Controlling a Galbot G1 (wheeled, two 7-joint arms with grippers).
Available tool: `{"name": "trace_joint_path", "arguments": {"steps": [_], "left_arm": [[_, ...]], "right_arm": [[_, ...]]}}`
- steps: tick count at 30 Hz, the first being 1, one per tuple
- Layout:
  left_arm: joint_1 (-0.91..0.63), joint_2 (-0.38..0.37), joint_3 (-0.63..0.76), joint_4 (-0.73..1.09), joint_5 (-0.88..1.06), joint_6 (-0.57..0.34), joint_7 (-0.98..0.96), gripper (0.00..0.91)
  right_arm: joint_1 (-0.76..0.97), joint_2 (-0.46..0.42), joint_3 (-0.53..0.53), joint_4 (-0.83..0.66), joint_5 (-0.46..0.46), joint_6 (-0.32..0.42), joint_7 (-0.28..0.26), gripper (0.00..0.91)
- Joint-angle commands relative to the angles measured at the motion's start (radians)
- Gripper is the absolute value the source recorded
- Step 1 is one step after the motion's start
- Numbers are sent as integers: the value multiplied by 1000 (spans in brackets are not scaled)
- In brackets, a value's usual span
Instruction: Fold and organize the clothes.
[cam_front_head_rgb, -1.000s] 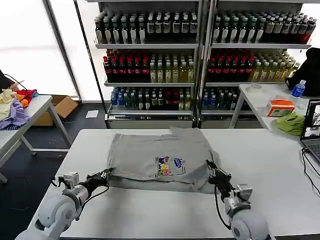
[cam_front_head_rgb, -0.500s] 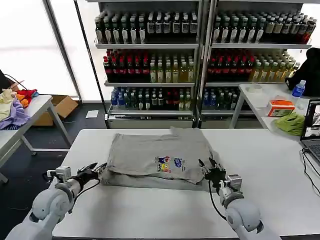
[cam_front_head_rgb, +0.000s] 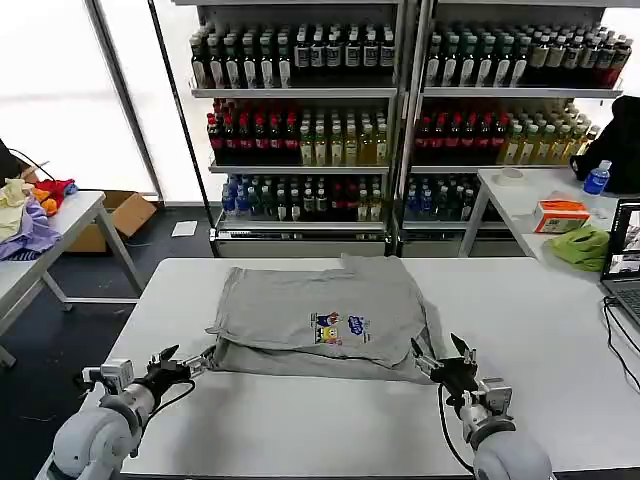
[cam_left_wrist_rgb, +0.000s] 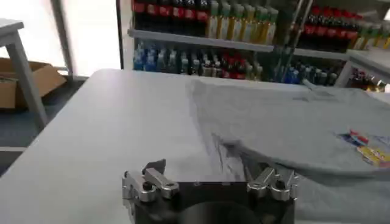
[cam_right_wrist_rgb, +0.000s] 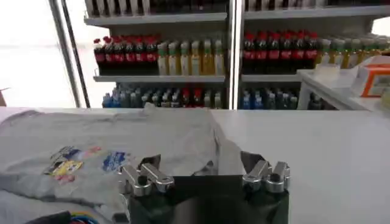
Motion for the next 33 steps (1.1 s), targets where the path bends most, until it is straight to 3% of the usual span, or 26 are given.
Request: {"name": "trace_joint_path", "arguments": {"steps": [1, 2, 3, 6, 7, 8, 10, 12, 23, 33], "left_arm": [[-8, -52, 32, 41, 34, -10, 21, 907], [-13, -54, 35, 49, 33, -13, 25, 907], [-14, -55, 36, 50, 33, -17, 25, 907], [-7, -60, 40, 46, 33, -18, 30, 907], [-2, -65, 42, 45, 33, -18, 33, 836], [-2, -68, 44, 46, 33, -19, 32, 736], [-5, -80, 49, 58, 37, -27, 27, 181], [-7, -87, 50, 66, 41, -34, 26, 0], [46, -69, 13, 43, 37, -70, 41, 0], [234, -144, -52, -108, 37, -86, 42, 0]], "right_arm": [[-35, 24, -3, -31, -9, -30, 13, 383], [-31, 27, -9, -42, -10, -27, 12, 111], [-28, 30, -13, -49, -10, -25, 7, 0], [-29, 30, -21, -55, -11, -23, 1, 0], [-32, 27, -22, -55, -11, -23, -4, 0], [-34, 25, -23, -55, -10, -23, -7, 0], [-35, 24, -24, -60, -6, -25, -5, 0], [-35, 24, -23, -64, -5, -24, -2, 0], [-48, 7, 0, -31, 38, -22, -15, 0], [-165, -15, 45, 38, 43, 25, -39, 0]]}}
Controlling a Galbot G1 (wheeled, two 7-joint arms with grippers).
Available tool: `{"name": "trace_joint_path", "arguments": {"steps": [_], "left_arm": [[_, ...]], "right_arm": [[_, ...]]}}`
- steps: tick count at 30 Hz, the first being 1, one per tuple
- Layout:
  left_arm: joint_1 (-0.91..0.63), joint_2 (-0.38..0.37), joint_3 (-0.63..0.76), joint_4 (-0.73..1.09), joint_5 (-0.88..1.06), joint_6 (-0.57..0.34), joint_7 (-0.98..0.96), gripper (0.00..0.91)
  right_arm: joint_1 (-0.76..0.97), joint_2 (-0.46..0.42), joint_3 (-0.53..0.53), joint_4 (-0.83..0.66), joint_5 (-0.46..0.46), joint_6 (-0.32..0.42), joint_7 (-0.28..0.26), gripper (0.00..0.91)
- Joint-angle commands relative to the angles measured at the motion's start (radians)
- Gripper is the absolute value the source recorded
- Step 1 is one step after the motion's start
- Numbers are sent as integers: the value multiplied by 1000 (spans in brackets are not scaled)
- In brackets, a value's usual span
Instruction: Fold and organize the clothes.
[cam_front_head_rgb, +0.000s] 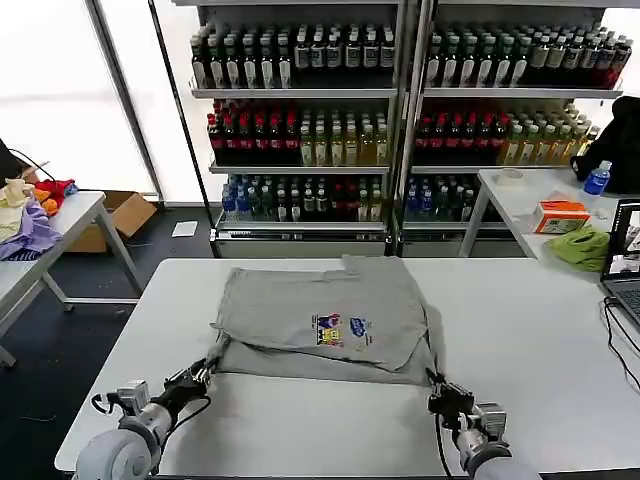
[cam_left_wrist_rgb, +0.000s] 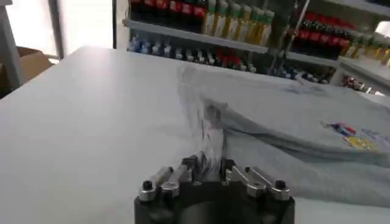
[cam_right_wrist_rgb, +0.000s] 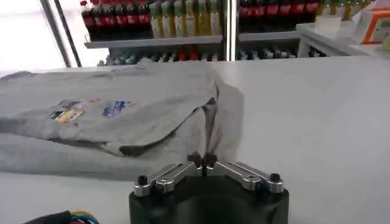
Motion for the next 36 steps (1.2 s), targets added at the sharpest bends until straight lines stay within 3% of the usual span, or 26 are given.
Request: {"name": "trace_joint_path", "arguments": {"steps": [1, 17, 25, 26, 27, 28, 33, 36], "left_arm": [[168, -62, -55, -119, 4, -22, 3, 0], [494, -148, -253, -304, 30, -2, -4, 0], [540, -165, -294, -343, 97, 50, 7, 10], [530, -164, -298, -340, 126, 56, 10, 665], [521, -161, -303, -338, 140, 55, 13, 907], [512, -156, -308, -341, 136, 57, 12, 907], [466, -111, -369, -365, 117, 85, 10, 907], [442, -78, -420, -382, 103, 93, 8, 907]], "right_arm": [[-84, -5, 22, 42, 6, 29, -9, 0], [-385, -6, 70, 232, -31, 66, -11, 0], [-485, -4, 74, 280, -58, 50, 1, 0], [-485, -4, 75, 282, -57, 53, -1, 10], [-482, -5, 80, 285, -56, 52, -4, 746], [-478, -5, 84, 288, -51, 53, -6, 907], [-433, -11, 157, 328, 9, 65, -28, 907], [-372, -35, 225, 351, 99, 60, -41, 907]]}}
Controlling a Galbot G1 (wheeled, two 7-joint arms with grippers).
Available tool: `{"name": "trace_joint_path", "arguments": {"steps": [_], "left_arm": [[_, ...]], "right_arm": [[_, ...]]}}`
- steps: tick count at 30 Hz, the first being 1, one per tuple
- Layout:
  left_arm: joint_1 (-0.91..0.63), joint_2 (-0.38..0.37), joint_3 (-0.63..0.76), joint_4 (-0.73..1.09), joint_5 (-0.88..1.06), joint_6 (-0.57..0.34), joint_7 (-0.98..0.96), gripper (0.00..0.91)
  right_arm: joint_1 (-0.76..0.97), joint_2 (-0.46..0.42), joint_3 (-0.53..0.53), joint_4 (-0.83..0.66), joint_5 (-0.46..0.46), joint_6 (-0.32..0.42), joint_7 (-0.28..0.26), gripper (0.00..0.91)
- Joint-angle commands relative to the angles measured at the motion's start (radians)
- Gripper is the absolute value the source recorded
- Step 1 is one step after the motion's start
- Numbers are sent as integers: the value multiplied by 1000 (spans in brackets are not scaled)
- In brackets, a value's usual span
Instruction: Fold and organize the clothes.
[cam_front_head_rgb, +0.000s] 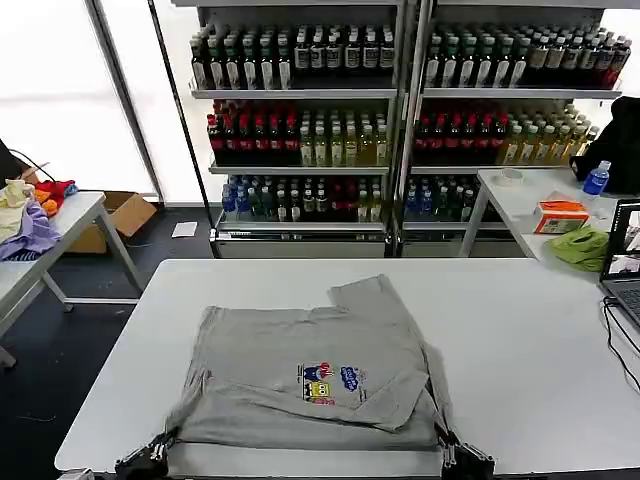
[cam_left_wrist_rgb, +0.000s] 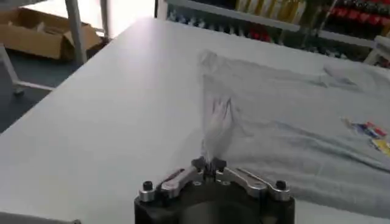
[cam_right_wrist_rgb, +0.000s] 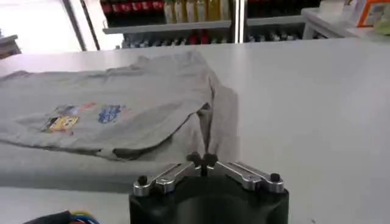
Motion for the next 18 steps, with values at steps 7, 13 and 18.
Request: {"name": "trace_joint_path", "arguments": {"steps": [7, 13, 18], "left_arm": [[-244, 198, -101, 38, -41, 41, 35, 907], [-540, 317, 112, 289, -83, 41, 151, 907], [-754, 360, 296, 465, -95, 37, 181, 907]], "right_arm": [[439, -170, 111, -105, 179, -113, -109, 907], [909, -205, -130, -471, 138, -183, -292, 907], [1158, -153, -301, -759, 125, -198, -350, 907]]}}
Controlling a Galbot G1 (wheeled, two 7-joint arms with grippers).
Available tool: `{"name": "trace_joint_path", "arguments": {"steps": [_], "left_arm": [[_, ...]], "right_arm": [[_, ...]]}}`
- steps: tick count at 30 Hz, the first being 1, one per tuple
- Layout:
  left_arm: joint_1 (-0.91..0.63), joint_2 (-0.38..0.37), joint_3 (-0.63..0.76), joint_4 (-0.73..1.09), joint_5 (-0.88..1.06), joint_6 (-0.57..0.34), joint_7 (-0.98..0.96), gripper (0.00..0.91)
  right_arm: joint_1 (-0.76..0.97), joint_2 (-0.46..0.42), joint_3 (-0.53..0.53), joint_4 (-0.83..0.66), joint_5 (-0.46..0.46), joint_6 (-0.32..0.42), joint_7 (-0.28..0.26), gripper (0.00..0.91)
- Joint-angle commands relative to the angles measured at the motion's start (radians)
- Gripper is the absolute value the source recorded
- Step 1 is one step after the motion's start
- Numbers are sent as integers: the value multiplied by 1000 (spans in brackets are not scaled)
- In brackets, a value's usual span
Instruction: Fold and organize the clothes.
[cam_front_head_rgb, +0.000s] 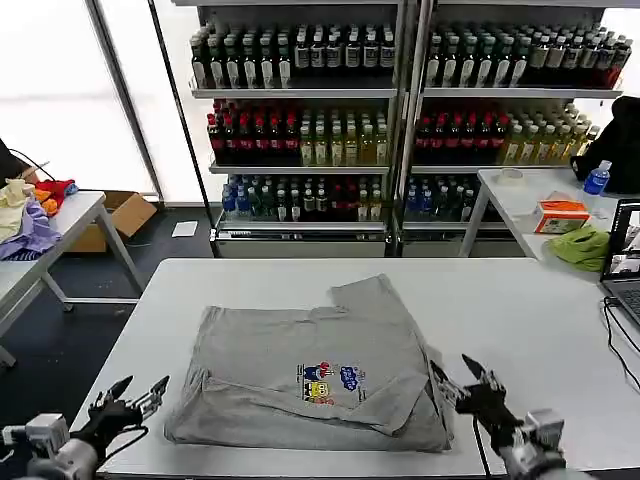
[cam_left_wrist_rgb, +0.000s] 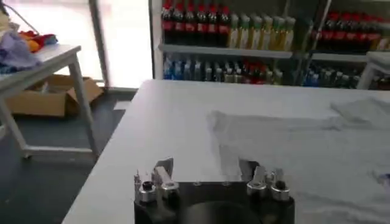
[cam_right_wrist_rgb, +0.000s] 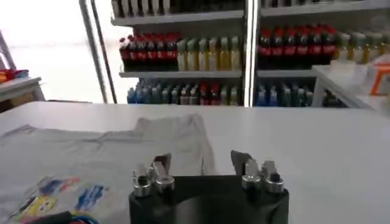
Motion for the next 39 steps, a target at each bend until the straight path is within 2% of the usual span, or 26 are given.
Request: {"name": "trace_joint_path", "arguments": {"steps": [1, 6, 12, 19, 34, 35, 36, 37, 38, 39], "left_arm": [[-522, 174, 347, 403, -48, 2, 114, 907], [-657, 167, 489, 560, -40, -25, 148, 907], [-785, 129, 594, 681, -21, -44, 145, 907], [-812, 84, 608, 741, -8, -55, 126, 907], [-816, 48, 603, 814, 17, -61, 132, 907], [-814, 46, 603, 813, 17, -61, 132, 907], [-811, 44, 603, 809, 18, -60, 132, 907], [-803, 44, 602, 797, 17, -59, 132, 725], [-797, 44, 601, 786, 17, -59, 131, 605], [-789, 45, 600, 777, 18, -59, 131, 262]], "right_arm": [[622, -9, -276, -530, 8, -77, -169, 907], [763, 53, -375, -706, -20, -78, -197, 907], [800, 136, -390, -789, -42, -78, -193, 907], [794, 186, -394, -832, -62, -78, -177, 907], [820, 255, -412, -913, -53, -97, -153, 907], [821, 256, -415, -912, -52, -98, -152, 605], [822, 255, -417, -911, -50, -99, -149, 121], [822, 254, -419, -908, -49, -102, -147, 0], [821, 253, -420, -908, -49, -103, -147, 0], [819, 254, -419, -908, -49, -102, -145, 0]]}}
